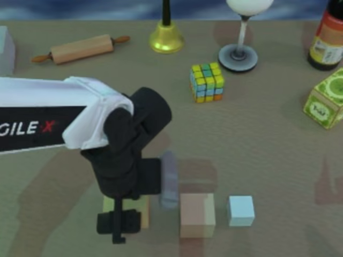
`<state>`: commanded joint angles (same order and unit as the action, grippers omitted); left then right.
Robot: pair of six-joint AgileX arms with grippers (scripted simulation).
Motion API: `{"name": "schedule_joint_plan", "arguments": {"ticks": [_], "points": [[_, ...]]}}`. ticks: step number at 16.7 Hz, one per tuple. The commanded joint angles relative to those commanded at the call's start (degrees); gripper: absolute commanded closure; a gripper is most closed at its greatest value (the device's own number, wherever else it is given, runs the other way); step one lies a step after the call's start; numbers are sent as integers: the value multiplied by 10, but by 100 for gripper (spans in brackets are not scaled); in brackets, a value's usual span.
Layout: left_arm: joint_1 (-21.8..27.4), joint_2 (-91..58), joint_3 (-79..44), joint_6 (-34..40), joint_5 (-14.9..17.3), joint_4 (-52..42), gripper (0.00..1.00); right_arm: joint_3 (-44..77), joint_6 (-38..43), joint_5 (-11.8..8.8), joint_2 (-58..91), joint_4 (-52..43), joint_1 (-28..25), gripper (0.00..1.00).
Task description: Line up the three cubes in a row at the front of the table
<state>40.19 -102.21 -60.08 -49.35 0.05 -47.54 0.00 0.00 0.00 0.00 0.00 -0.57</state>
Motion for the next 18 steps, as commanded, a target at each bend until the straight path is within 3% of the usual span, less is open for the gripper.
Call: {"name": "schedule_joint_plan", "arguments": {"ticks": [5,18], "points": [[1,-5,8,0,0,10,100,0,0,0,0,0,0,0],[1,-5,8,0,0,10,2,0,0,0,0,0,0,0]]}}
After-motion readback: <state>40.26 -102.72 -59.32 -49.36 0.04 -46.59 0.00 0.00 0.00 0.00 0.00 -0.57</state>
